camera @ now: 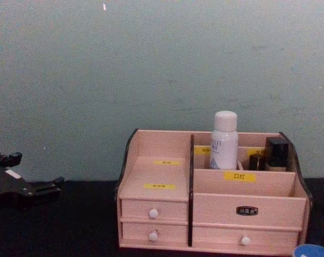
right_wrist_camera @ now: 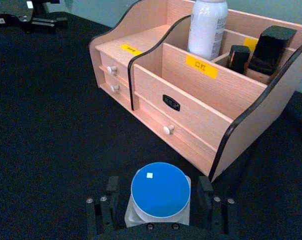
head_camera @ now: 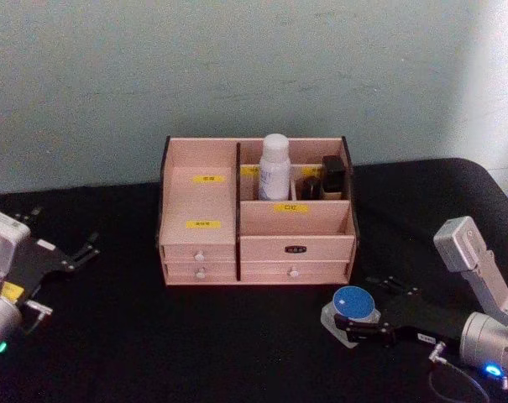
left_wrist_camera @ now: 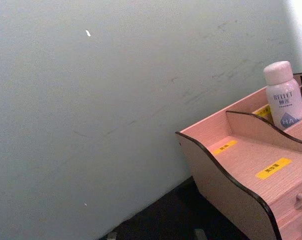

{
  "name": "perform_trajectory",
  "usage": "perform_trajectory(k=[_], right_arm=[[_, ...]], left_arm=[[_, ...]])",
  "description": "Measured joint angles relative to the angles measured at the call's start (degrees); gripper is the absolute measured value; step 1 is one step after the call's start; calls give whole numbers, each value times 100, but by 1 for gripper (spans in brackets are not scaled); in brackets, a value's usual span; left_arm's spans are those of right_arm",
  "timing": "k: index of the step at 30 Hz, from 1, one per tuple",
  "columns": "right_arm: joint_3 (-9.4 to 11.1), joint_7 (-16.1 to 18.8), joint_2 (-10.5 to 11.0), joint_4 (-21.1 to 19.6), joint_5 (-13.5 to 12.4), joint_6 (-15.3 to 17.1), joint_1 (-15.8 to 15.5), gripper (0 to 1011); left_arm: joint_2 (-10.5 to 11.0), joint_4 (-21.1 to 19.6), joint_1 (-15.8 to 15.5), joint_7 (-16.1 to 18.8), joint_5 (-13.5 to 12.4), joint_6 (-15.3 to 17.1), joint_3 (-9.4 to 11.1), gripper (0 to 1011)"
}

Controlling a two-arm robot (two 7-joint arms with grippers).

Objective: Pick up the facial cleanser and watermelon frost from the table and place them into the tiered storage box.

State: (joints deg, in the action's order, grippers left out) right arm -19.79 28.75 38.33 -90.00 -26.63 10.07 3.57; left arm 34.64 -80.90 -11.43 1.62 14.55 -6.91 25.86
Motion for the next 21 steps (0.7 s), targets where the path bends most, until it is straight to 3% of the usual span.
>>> perform_trajectory(k=[21], right_arm=[[-134, 39, -50, 192, -1, 114, 170, 1002]], left_arm=[[0, 0, 0, 0, 0, 0, 0, 1001]])
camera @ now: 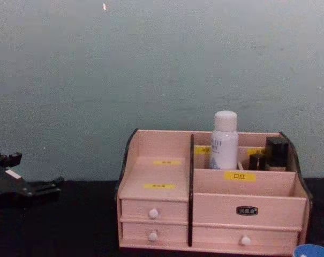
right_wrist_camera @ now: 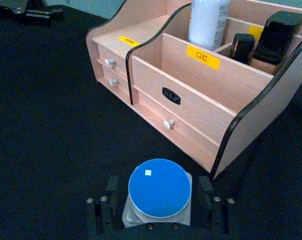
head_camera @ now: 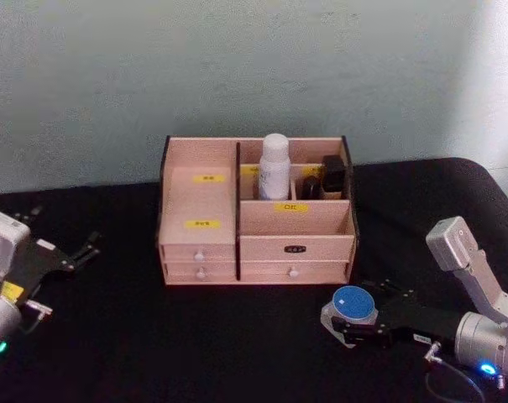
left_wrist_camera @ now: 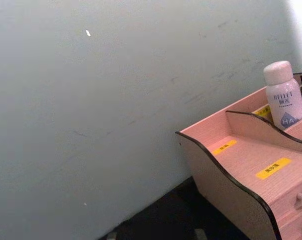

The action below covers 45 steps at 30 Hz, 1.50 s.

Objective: Pick up the facial cleanser and watermelon frost from the table and place them into the tiered storage box.

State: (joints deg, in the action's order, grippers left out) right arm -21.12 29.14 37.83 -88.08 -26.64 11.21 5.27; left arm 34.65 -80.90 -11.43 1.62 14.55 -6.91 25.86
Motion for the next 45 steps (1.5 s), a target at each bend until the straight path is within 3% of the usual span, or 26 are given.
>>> perform_trajectory(k=[45], right_arm=[[-46, -27, 12, 45, -77, 91, 48, 1002]], left_arm=[[0, 0, 0, 0, 0, 0, 0, 1001]])
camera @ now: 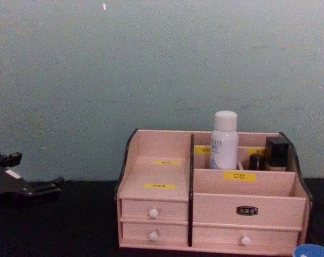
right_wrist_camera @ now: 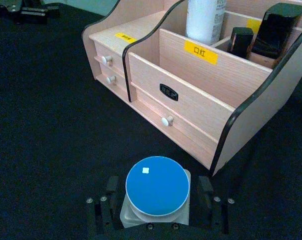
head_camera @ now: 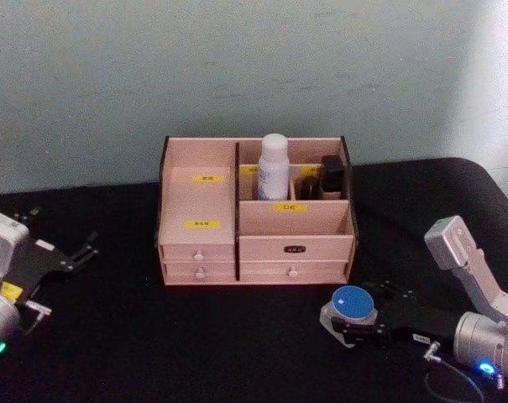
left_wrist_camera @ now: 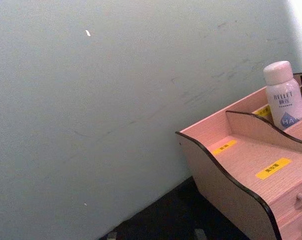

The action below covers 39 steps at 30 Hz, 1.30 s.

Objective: Pick up the facial cleanser and watermelon frost from the table and place them into the tiered storage box.

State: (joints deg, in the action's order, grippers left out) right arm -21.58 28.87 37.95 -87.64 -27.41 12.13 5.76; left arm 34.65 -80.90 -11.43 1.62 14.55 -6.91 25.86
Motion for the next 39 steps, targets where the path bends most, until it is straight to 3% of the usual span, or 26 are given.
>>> perform_trajectory(k=[14, 27, 39], right_arm=[[4, 1, 0, 0, 2, -3, -2, 1003], [4, 1, 0, -1, 1, -11, -1, 726], [4, 1, 0, -1, 1, -11, -2, 724]], left_arm=[[0, 0, 0, 0, 0, 0, 0, 1001], [0, 0, 0, 0, 0, 0, 0, 1001], [0, 0, 0, 0, -1, 0, 0, 1001]])
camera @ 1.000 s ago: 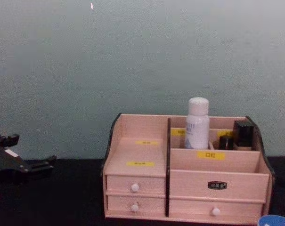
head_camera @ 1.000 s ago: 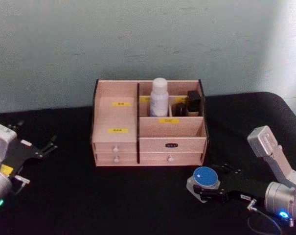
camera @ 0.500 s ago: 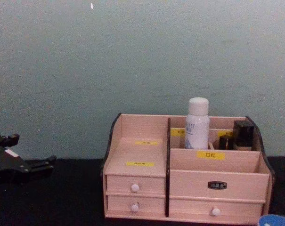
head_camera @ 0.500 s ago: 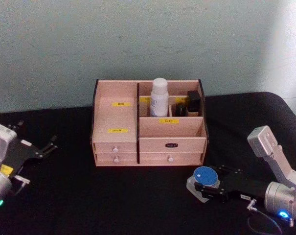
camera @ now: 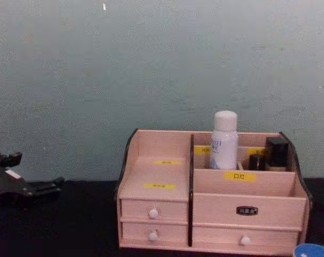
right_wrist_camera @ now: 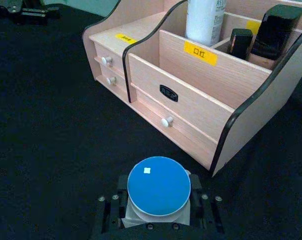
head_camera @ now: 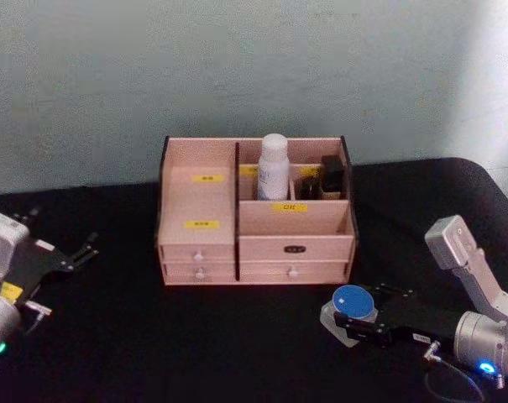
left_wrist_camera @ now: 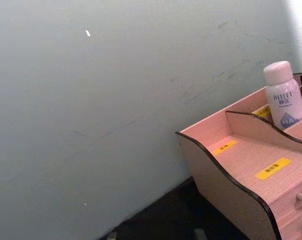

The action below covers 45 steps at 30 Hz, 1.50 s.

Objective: Pick up the facial cleanser and watermelon frost from the table and place them into the tiered storage box.

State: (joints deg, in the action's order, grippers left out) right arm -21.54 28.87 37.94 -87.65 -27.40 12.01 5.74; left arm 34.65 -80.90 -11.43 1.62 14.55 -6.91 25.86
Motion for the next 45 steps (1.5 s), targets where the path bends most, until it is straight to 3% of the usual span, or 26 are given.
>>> perform_trajectory(k=[28, 45], right_arm=[[-129, 321, -55, -3, 43, -393, 241, 723], [-423, 612, -331, 119, 94, -703, 923, 723]], left_arm=[[0, 0, 0, 0, 0, 0, 0, 1001], [0, 0, 0, 0, 0, 0, 0, 1001]])
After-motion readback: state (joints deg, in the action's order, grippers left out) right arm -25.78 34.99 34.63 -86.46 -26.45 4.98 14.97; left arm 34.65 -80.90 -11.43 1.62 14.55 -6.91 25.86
